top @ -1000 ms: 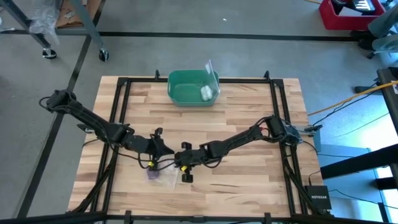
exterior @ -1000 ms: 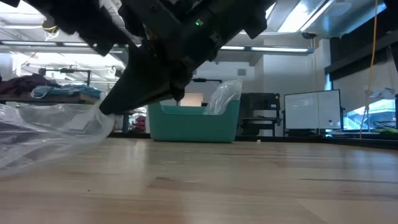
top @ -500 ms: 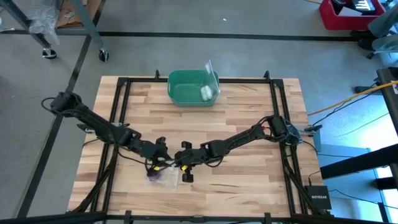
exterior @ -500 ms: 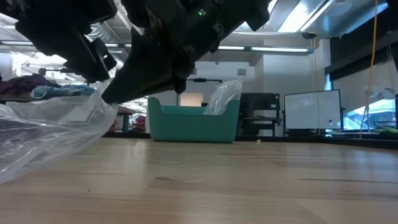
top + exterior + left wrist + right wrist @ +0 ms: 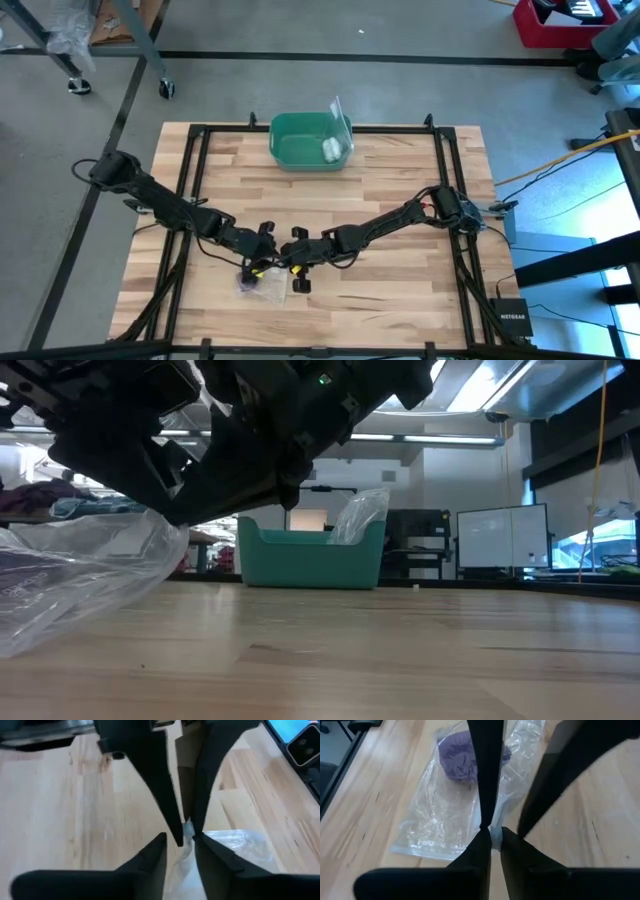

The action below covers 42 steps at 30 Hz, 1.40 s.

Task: Roll bandage
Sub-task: Close the zip bag

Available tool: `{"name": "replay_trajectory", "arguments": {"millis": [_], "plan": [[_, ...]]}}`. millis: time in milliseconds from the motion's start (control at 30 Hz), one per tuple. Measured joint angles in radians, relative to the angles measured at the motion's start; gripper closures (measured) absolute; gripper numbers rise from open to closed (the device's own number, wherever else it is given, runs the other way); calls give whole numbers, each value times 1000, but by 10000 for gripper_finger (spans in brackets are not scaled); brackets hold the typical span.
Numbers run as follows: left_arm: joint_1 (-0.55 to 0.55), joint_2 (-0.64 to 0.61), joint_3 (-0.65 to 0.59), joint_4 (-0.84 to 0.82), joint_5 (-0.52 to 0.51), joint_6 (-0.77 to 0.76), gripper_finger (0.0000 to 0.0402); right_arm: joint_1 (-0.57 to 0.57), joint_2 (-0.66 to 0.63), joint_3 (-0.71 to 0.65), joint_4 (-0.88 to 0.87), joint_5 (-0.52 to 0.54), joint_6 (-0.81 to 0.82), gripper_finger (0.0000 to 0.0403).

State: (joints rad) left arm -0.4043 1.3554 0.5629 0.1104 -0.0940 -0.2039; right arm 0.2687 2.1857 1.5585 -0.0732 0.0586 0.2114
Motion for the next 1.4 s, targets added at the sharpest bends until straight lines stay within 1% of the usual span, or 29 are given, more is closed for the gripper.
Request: {"name": "replay_trajectory", "arguments": {"millis": [167,200,333,600,667,733,833,933,1033,1133,1267,1367,1400], "plan": [[0,-13,0,4,2,31,382,0,0,0,1,-10,0,370],[0,-14,0,3,-2,33,391,0,0,0,1,-10,0,370],[-1,-14,0,-4,-80,32,399,0,0,-1,-4,-9,0,370],[-10,-43,60,-28,-110,107,401,1,12,1,24,-7,17,370],[-8,-44,77,-6,-145,109,401,1,23,2,27,-18,18,370],[-7,-51,94,-21,-171,110,401,1,41,-1,21,-14,21,370],[-14,-50,107,-47,-182,116,401,7,55,1,22,-34,27,370],[-19,-61,135,-119,-182,104,401,8,55,3,18,-35,28,370],[-20,-67,144,-193,-177,32,401,7,41,-3,-22,-37,31,370],[-20,-65,143,-253,-170,-56,394,7,14,-3,-15,-37,31,370],[-20,-65,135,-270,-158,-104,364,7,2,1,6,-37,30,370],[-20,-57,133,-277,-118,-138,328,6,5,-2,-7,-37,30,370],[-20,-57,133,-278,-89,-140,316,6,5,-2,-2,-37,28,370]]}}
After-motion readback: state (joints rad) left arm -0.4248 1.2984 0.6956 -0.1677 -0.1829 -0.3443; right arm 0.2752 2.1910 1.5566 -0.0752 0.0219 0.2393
